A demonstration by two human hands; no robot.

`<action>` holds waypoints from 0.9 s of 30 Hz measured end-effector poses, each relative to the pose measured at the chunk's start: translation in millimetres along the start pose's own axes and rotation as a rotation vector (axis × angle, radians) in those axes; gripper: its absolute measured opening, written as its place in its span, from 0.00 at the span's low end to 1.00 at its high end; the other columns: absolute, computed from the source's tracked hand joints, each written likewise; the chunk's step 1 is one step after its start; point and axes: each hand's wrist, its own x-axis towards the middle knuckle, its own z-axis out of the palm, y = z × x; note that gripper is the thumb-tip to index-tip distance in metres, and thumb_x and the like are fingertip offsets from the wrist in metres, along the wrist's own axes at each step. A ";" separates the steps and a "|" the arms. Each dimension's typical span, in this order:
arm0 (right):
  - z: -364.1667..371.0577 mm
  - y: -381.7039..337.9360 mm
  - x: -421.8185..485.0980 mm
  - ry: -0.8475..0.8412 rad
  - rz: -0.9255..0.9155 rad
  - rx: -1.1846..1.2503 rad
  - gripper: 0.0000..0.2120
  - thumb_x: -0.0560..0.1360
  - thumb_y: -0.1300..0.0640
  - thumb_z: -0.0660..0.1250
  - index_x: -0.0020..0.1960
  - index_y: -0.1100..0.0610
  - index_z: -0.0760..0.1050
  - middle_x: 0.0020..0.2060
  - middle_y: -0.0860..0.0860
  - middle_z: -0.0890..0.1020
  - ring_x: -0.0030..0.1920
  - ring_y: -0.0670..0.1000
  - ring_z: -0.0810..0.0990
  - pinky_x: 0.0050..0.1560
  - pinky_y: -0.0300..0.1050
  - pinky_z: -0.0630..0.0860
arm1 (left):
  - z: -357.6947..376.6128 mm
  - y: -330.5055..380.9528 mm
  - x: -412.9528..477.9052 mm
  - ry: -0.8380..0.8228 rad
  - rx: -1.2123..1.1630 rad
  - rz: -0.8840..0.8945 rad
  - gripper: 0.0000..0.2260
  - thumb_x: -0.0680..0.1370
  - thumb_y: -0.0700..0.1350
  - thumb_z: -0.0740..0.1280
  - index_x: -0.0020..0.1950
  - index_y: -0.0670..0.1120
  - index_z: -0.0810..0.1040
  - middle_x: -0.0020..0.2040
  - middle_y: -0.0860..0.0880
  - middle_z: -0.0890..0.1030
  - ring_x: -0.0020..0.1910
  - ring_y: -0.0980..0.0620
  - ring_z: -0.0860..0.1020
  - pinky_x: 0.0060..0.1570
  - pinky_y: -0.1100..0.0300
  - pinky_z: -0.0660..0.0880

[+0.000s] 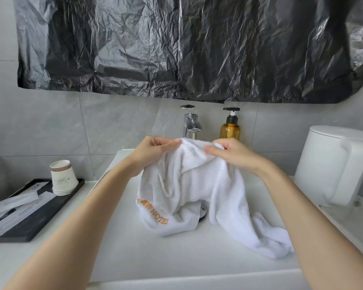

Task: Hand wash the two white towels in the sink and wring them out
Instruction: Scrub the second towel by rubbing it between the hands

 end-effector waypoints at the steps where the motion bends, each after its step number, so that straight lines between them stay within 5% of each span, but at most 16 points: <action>1: 0.4 -1.2 2.4 0.077 -0.014 0.058 0.15 0.80 0.51 0.62 0.45 0.64 0.75 0.38 0.51 0.71 0.43 0.48 0.69 0.41 0.41 0.65 | 1.6 -1.0 0.3 -0.007 0.042 0.019 0.14 0.79 0.52 0.67 0.46 0.41 0.84 0.40 0.48 0.83 0.38 0.54 0.80 0.36 0.66 0.75; 3: 1.3 -3.4 6.1 0.222 -0.032 0.240 0.10 0.82 0.54 0.59 0.54 0.58 0.77 0.45 0.45 0.78 0.50 0.43 0.74 0.51 0.35 0.68 | 6.5 -5.7 0.9 -0.065 0.170 0.042 0.17 0.81 0.54 0.63 0.45 0.40 0.79 0.39 0.50 0.76 0.39 0.55 0.74 0.38 0.68 0.71; 6: 1.4 -6.9 8.0 0.346 -0.011 0.489 0.09 0.82 0.54 0.58 0.50 0.54 0.76 0.44 0.47 0.79 0.49 0.45 0.76 0.52 0.38 0.71 | 18.3 -12.3 -2.3 -0.219 0.320 0.016 0.18 0.83 0.53 0.59 0.52 0.38 0.78 0.44 0.52 0.77 0.44 0.59 0.74 0.44 0.72 0.70; 8: 0.5 -5.3 10.0 0.393 0.002 0.565 0.11 0.83 0.53 0.58 0.46 0.56 0.75 0.42 0.49 0.77 0.46 0.46 0.75 0.51 0.41 0.71 | 25.8 -14.1 -4.3 -0.260 0.353 0.039 0.14 0.83 0.48 0.59 0.48 0.39 0.75 0.41 0.53 0.73 0.38 0.61 0.71 0.39 0.73 0.68; 12: -4.0 6.2 13.3 0.562 0.024 0.404 0.16 0.82 0.49 0.60 0.46 0.62 0.74 0.39 0.51 0.72 0.41 0.45 0.71 0.46 0.42 0.67 | 30.6 -11.0 1.4 -0.090 0.063 0.051 0.12 0.83 0.48 0.59 0.41 0.47 0.70 0.36 0.51 0.70 0.36 0.56 0.69 0.41 0.65 0.68; 17: -3.9 10.0 7.5 0.647 -0.076 -0.003 0.21 0.81 0.48 0.60 0.37 0.62 0.62 0.30 0.48 0.59 0.29 0.45 0.58 0.30 0.41 0.56 | 29.4 -3.1 4.4 0.181 -0.252 -0.063 0.12 0.82 0.53 0.61 0.40 0.50 0.70 0.35 0.54 0.73 0.35 0.57 0.72 0.34 0.66 0.70; 21: 26.0 -17.4 4.0 0.625 -0.115 0.113 0.20 0.81 0.53 0.61 0.33 0.54 0.59 0.27 0.44 0.61 0.28 0.43 0.59 0.33 0.44 0.56 | 42.4 2.9 7.4 0.331 -0.346 -0.071 0.15 0.83 0.54 0.57 0.45 0.46 0.73 0.43 0.46 0.76 0.44 0.51 0.75 0.49 0.56 0.73; 25: 82.0 -32.9 -1.7 0.477 -0.222 0.088 0.22 0.81 0.52 0.61 0.30 0.53 0.59 0.21 0.45 0.62 0.27 0.43 0.61 0.30 0.39 0.58 | 64.2 5.0 0.1 0.331 -0.384 -0.114 0.23 0.85 0.55 0.53 0.36 0.46 0.75 0.34 0.49 0.79 0.37 0.50 0.77 0.39 0.59 0.73; 27: 79.7 -33.1 8.5 0.567 -0.121 0.104 0.24 0.81 0.50 0.61 0.29 0.52 0.57 0.21 0.46 0.61 0.27 0.44 0.60 0.32 0.44 0.59 | 70.8 5.0 -5.3 0.282 -0.426 -0.204 0.23 0.84 0.56 0.52 0.40 0.47 0.78 0.35 0.48 0.82 0.37 0.50 0.80 0.37 0.59 0.74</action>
